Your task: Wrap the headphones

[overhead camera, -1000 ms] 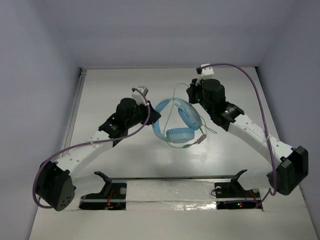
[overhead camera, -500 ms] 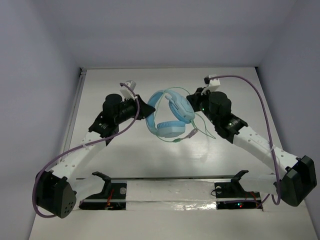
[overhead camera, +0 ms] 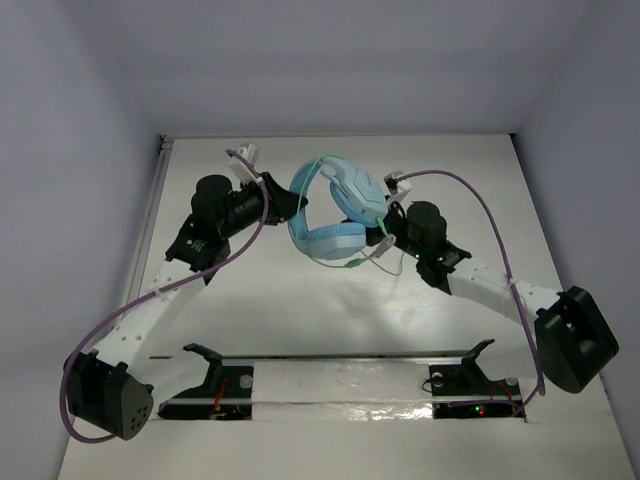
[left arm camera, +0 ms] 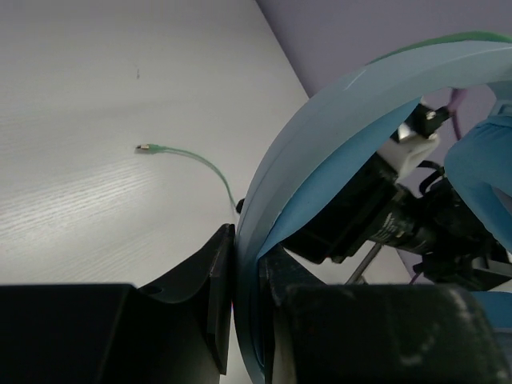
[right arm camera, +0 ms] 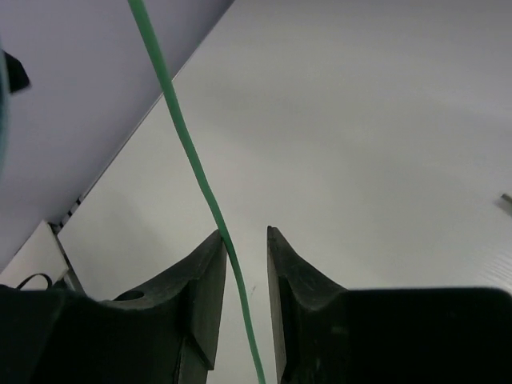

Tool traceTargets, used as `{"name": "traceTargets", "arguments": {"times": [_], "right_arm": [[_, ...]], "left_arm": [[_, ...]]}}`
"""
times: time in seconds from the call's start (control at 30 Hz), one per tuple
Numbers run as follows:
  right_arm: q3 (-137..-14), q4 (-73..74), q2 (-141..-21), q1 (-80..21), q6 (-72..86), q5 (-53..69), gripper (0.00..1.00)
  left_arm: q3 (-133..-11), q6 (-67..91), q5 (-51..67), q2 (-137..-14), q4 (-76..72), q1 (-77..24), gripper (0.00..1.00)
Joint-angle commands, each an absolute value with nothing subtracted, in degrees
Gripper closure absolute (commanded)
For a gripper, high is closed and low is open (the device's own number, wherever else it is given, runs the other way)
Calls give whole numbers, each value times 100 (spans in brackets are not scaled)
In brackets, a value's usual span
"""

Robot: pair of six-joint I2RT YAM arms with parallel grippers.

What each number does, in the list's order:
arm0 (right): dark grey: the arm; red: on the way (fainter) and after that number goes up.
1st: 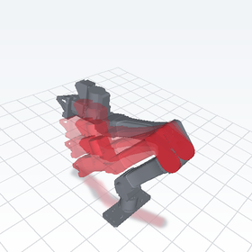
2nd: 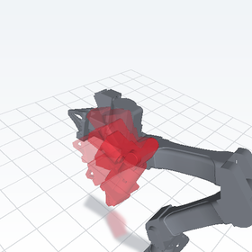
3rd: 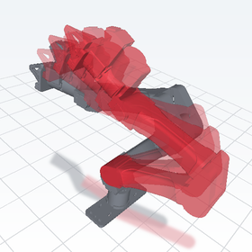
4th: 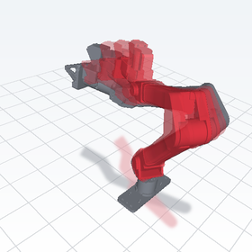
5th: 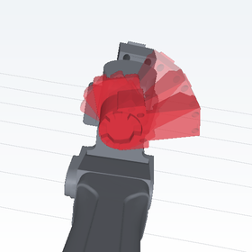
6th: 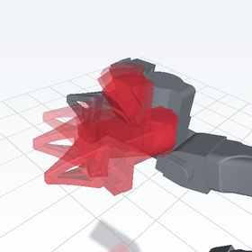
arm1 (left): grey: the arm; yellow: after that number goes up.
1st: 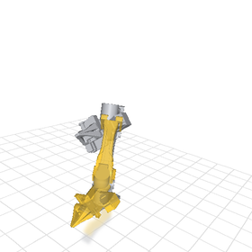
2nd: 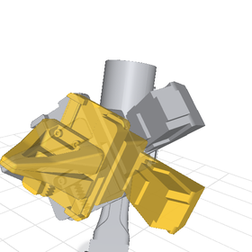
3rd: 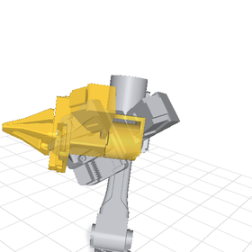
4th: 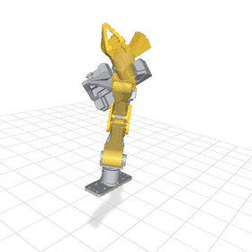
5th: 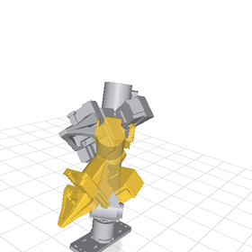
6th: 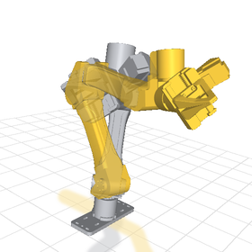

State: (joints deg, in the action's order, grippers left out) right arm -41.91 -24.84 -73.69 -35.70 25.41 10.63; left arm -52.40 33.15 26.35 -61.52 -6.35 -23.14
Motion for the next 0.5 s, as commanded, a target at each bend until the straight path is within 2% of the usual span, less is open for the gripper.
{"name": "traceTargets", "arguments": {"times": [0.0,0.17,0.47], "right_arm": [[-4166,-3419,-7505,-3577,2672,1897,67],[-3894,-3796,-7699,-3577,2821,2048,55],[-3858,-3990,-8428,-3577,2602,2479,49]], "left_arm": [[-5765,3525,2646,-5845,-915,-2285,100],[-6257,3357,2478,-6003,-502,-2224,100],[-7179,3208,2426,-6293,148,-2171,100]]}}
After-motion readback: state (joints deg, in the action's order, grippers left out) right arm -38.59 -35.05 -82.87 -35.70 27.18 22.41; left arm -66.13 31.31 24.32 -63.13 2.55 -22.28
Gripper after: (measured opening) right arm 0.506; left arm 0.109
